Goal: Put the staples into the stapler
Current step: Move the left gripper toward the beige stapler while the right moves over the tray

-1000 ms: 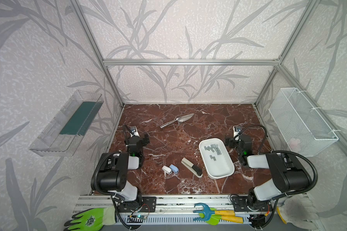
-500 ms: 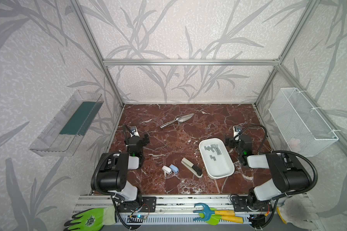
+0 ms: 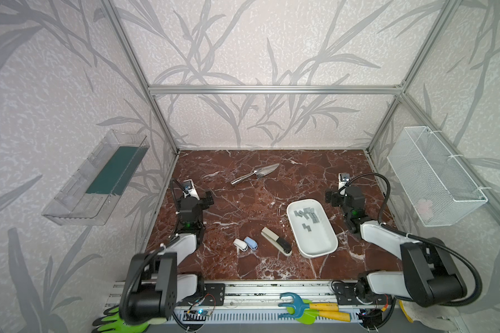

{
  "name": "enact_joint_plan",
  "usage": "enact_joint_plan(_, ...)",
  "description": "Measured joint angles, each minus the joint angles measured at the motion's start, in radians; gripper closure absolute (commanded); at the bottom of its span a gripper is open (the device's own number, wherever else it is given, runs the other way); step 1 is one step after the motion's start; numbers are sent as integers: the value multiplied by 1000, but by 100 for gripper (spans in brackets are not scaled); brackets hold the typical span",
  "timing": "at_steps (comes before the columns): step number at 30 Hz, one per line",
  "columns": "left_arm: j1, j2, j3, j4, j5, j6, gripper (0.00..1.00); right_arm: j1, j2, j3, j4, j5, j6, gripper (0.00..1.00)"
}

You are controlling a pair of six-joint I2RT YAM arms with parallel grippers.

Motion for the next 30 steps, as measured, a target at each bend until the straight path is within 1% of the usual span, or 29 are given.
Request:
enact_joint_plan(3, -1, -142, 31, -99, 48, -48, 1, 2, -92, 90, -161, -38, 125, 1)
enact_joint_plan(5, -1, -221, 51, -179, 88, -98, 1, -3, -152, 139, -255, -133, 200, 1)
enact_joint_plan(6, -2, -252, 61, -219, 108, -122, 1, -4, -177, 146, -274, -182, 229, 1)
enact_joint_plan(8, -2, -303, 88, -291, 148, -175, 1, -5, -242, 126, -274, -319, 291, 1)
enact_joint_plan(10, -1, -338, 98, -327, 193, -222, 1, -2, -301, 69, -219, -473, 348, 1)
enact_joint_plan(11, -1, -355, 97, -345, 216, -240, 1, 11, -328, 43, -204, -525, 370, 1)
enact_joint_plan(12, 0, -369, 93, -354, 229, -254, 1, 33, -349, 28, -207, -550, 384, 1)
enact_joint_plan(13, 0, -389, 87, -368, 240, -271, 1, 78, -373, 23, -227, -563, 392, 1)
enact_joint_plan(14, 0, -414, 79, -384, 241, -292, 1, 143, -394, 27, -250, -556, 391, 0)
enact_joint_plan(16, 0, -452, 67, -406, 235, -332, 1, 281, -425, 45, -288, -530, 379, 12)
enact_joint_plan(17, 0, -472, 64, -418, 233, -348, 1, 370, -438, 56, -303, -501, 370, 16)
enact_joint_plan(19, 0, -489, 64, -427, 235, -360, 1, 507, -452, 68, -314, -453, 370, 23)
enact_joint_plan(20, 1, -495, 64, -432, 243, -365, 2, 575, -456, 68, -319, -414, 372, 31)
enact_joint_plan(21, 1, -499, 64, -437, 251, -369, 5, 624, -456, 67, -323, -385, 380, 37)
enact_joint_plan(22, 0, -502, 64, -442, 266, -372, 11, 674, -452, 64, -328, -352, 387, 40)
enact_joint_plan(23, 1, -505, 64, -446, 307, -365, 14, 718, -447, 60, -335, -322, 400, 43)
enact_joint_plan(26, -13, -508, 61, -423, 425, -334, 14, 832, -413, 51, -377, -240, 431, 54)
enact_joint_plan(27, -28, -509, 58, -412, 447, -319, 16, 859, -399, 51, -399, -216, 446, 55)
enact_joint_plan(28, -53, -509, 55, -409, 467, -302, 22, 881, -381, 50, -426, -193, 457, 56)
enact_joint_plan(30, -138, -510, 51, -414, 487, -230, 27, 906, -351, 49, -478, -158, 475, 58)
